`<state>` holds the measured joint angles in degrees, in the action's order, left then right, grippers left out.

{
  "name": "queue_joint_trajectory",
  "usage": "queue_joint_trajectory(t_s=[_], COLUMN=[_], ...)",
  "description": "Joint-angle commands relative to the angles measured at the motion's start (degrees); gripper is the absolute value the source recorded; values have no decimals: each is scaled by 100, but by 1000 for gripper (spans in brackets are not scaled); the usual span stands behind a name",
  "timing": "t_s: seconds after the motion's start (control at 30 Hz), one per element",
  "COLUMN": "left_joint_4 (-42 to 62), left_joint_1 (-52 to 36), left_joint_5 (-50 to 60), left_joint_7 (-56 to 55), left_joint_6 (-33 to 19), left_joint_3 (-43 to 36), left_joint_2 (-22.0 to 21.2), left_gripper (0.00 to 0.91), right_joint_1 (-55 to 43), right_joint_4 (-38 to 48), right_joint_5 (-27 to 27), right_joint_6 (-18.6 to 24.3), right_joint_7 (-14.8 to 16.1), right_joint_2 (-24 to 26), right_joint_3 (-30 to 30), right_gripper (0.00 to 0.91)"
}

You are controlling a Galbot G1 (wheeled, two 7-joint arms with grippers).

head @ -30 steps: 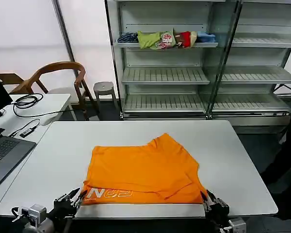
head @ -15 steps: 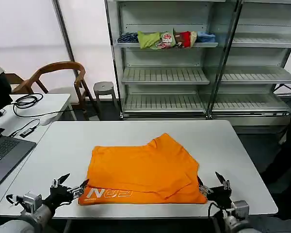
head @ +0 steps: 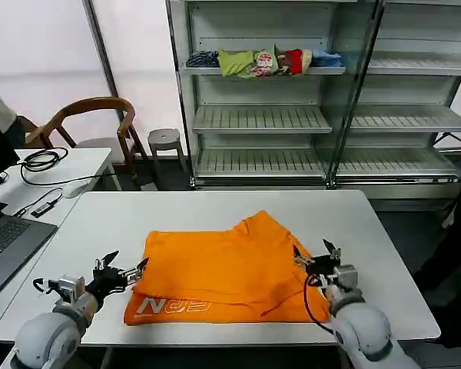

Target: Fold and organize the clothes.

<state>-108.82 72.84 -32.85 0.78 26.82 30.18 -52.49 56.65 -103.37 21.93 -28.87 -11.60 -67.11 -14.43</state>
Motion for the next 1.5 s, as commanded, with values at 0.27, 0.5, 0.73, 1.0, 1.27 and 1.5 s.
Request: queue_joint_trajectory(t_s=[0.27,0.5,0.73,1.0,1.27,1.5], left_joint_4=[2072,2394,2667,3054,3332,3419], left_joint_1=[-1917,-2164,-2420,-2675,-2809,-2881], left_joint_5=[54,80,60,55,52,54], left_joint_7=[46,120,210,280,326,342], left_joint_6=[-121,-189,-200,-287,-313,-304], left_joint_3=[-990,-1129,-1285,-1509,-1591,-1667], left_joint_2=[-133,-224,-325,-443,-497,-538], left_gripper=[907,907,907,907,907,907], right_joint_1=[-1824,-2325,-2749,-2865,-2907,-2886], right_joint_4=[2425,3252,4021,4390,4587,4574], right_joint_5=[-86,-216,-248,-282,-250,-244], right_joint_6=[192,520,703,726,743,681], right_joint_7=[184,416,626,705,720,710], right_joint_2=[-816,-1138,-1436,-1564,-1639,-1602], right_joint_3=[727,723,753,864,811,802], right_gripper=[907,907,907,907,907,907])
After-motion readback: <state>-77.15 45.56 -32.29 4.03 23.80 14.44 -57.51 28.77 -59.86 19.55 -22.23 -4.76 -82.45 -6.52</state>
